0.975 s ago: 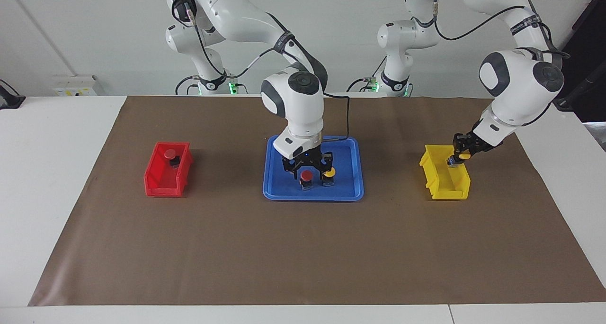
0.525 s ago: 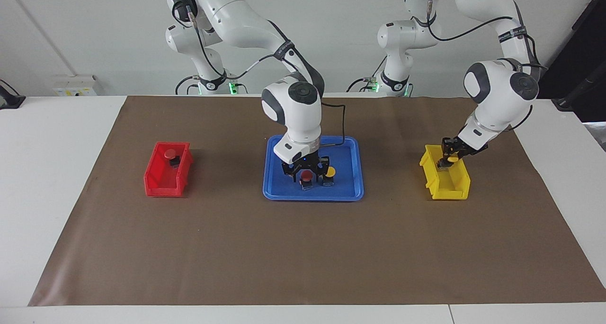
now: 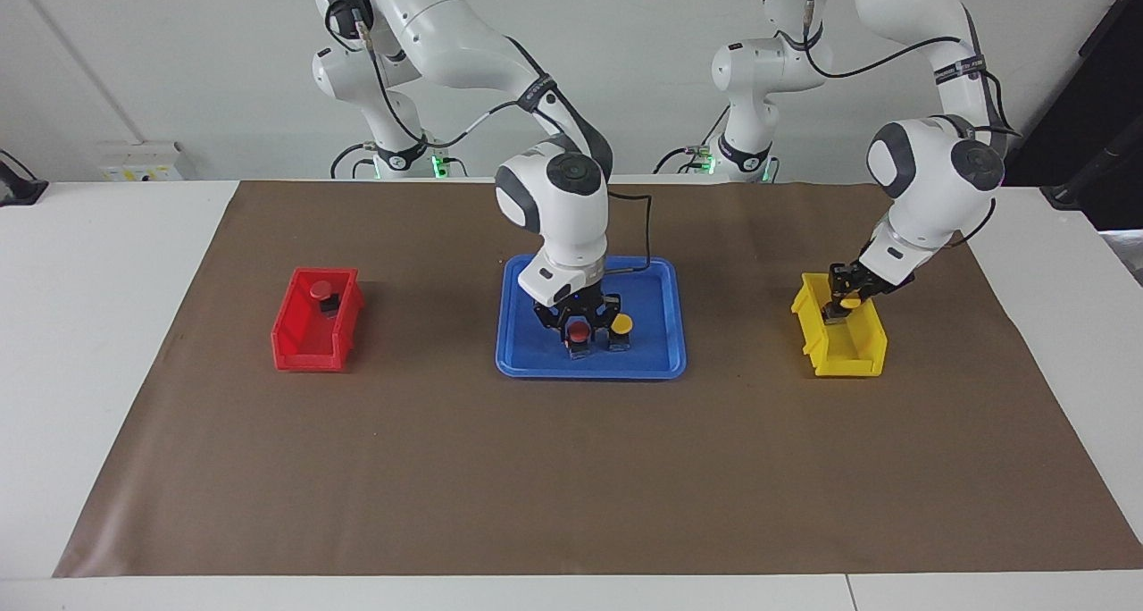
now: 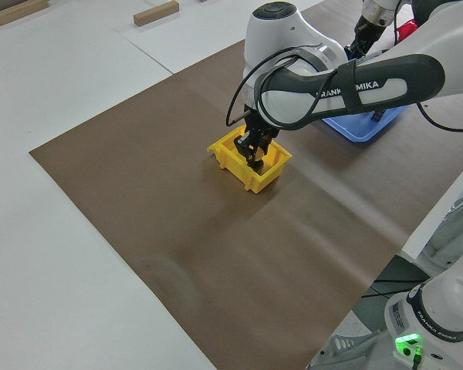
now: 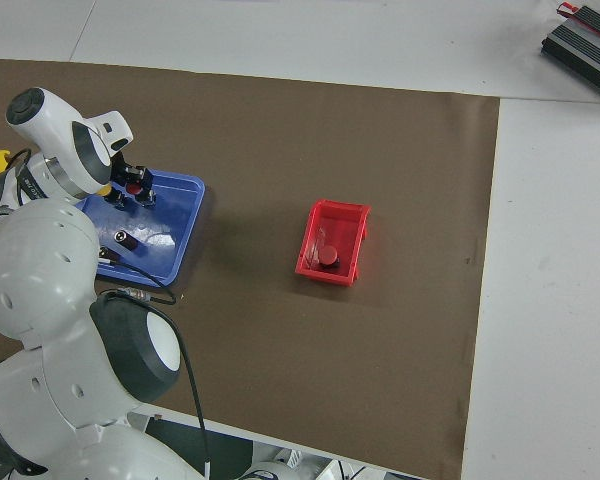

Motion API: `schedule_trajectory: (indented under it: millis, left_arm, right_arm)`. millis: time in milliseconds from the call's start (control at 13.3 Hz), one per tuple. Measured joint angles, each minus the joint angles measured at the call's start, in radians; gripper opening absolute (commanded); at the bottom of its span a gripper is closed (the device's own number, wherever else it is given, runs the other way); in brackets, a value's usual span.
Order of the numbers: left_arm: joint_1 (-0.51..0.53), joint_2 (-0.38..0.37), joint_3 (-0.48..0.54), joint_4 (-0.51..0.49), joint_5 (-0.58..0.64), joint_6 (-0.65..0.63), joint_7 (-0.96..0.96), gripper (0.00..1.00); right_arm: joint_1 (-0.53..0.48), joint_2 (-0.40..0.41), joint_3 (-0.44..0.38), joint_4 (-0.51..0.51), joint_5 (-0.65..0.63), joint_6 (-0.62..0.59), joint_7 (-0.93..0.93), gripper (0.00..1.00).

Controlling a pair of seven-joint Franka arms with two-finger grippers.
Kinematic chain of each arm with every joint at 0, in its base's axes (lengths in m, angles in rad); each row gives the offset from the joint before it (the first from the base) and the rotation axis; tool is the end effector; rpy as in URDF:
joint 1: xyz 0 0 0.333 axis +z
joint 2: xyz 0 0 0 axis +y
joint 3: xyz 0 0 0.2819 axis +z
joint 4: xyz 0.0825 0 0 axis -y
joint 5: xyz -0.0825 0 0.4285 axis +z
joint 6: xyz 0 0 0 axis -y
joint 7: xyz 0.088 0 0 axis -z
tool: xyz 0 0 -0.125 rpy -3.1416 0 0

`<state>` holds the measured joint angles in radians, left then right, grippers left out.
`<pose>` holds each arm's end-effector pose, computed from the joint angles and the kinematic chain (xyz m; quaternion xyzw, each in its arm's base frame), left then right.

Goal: Sort red and yellow buttons by color

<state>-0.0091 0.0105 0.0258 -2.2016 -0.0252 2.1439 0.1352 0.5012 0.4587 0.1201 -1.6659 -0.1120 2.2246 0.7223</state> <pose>0.5574 0.0079 0.2931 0.9980 -0.0520 -0.0332 0.0128 0.5812 0.4025 0.2805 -0.9981 0.0262 -0.0532 0.0168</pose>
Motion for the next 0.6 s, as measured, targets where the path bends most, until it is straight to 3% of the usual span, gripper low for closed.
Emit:
schedule_trajectory:
  millis: [150, 300, 375, 450, 600]
  left_arm:
    - [-0.006, 0.0, -0.003, 0.0, 0.0, 0.0, -0.013, 0.55]
    - [-0.025, -0.001, -0.006, 0.0, 0.0, 0.0, -0.045, 0.56]
    - [-0.034, -0.001, -0.008, 0.0, 0.0, -0.001, -0.057, 0.65]
    - [-0.039, -0.002, -0.008, 0.002, 0.0, -0.005, -0.064, 0.84]
    - [-0.041, -0.005, -0.011, 0.043, 0.0, -0.055, -0.066, 1.0]
  right_arm:
    - [-0.003, -0.006, -0.005, 0.011, -0.001, -0.012, -0.005, 0.28]
    - [-0.034, -0.019, -0.013, 0.073, -0.001, -0.114, -0.06, 0.28]
    - [-0.07, -0.036, -0.015, 0.108, -0.001, -0.175, -0.107, 0.28]
    - [-0.117, -0.068, -0.016, 0.13, 0.0, -0.231, -0.172, 0.28]
    - [-0.245, -0.171, -0.018, 0.126, 0.032, -0.358, -0.36, 0.28]
